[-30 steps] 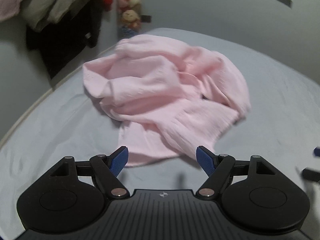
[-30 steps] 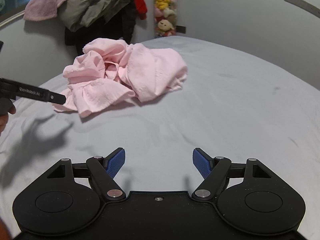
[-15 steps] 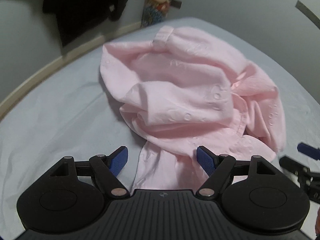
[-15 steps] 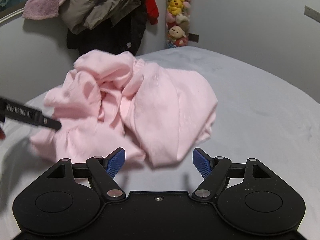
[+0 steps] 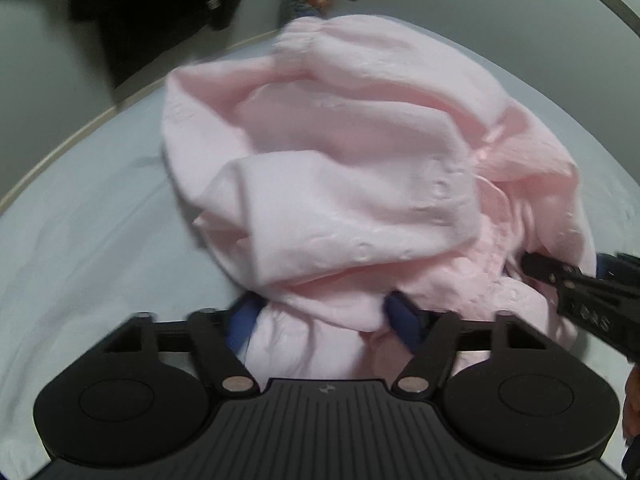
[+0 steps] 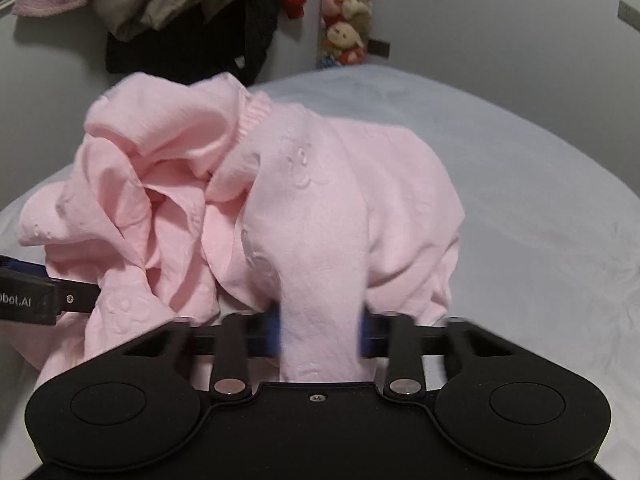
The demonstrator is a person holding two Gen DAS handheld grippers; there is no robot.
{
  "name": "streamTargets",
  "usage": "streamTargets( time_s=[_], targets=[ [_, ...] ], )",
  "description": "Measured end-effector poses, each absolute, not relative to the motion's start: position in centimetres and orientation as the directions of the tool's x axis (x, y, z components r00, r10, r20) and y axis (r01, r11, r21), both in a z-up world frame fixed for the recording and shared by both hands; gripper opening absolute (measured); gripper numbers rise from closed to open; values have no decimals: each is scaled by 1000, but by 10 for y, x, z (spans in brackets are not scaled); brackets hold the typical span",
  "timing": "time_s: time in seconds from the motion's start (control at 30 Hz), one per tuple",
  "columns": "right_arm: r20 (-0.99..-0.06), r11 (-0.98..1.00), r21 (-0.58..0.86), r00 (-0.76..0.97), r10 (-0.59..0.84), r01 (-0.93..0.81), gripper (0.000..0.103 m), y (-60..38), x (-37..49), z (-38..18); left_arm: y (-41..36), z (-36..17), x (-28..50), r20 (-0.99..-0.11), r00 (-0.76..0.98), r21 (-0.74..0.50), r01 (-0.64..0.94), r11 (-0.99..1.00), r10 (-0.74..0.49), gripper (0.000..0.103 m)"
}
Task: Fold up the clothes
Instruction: 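Grasp the pink garment with the left tool while the right tool grasps another part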
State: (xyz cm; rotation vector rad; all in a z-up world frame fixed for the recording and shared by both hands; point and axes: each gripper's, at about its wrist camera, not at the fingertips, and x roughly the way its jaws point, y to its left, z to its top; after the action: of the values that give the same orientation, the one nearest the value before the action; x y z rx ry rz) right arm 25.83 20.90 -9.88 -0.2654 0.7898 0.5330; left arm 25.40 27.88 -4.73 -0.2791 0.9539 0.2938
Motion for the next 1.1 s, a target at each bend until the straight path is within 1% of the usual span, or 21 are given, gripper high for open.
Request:
streamTargets(
  time_s=[0.03,0.1,0.2,0.33,0.4,0.5,0.67,0.83,1.0,1.1],
  targets=[
    [-731,836,-45,588,346,-547,8,207,257,-97,275,-46,255,-833,536,-69,-347,935,138,25],
    [-727,837,-70,602,330,-543,6,202,254,-92,274,-44,254,-837,534,-83,-333,939,115,10],
    [-721,840,-104,622,305,-532,5,194,249,-83,276,-34,248,-839,534,-97,-332,938,103,8],
    [-710,851,-157,656,256,-502,4,173,240,-66,275,-16,234,-831,539,-59,-328,943,135,7],
    [-700,856,-208,683,208,-473,4,151,229,-49,275,-4,224,-826,542,-42,-330,943,153,7],
    [-691,869,-232,703,170,-438,4,130,221,-34,273,14,210,-817,548,-18,-329,944,176,7],
    [-674,881,-290,734,89,-373,4,64,186,7,261,42,185,-804,562,13,-314,949,196,7],
    [-662,888,-342,749,5,-308,2,6,144,34,238,63,158,-797,573,30,-275,961,189,7],
    [-657,897,-378,749,-85,-230,1,-64,87,52,219,64,146,-803,571,47,-225,973,171,7],
    [-659,915,-372,739,-142,-156,1,-109,56,58,204,66,131,-807,570,54,-188,981,154,7]
  ],
)
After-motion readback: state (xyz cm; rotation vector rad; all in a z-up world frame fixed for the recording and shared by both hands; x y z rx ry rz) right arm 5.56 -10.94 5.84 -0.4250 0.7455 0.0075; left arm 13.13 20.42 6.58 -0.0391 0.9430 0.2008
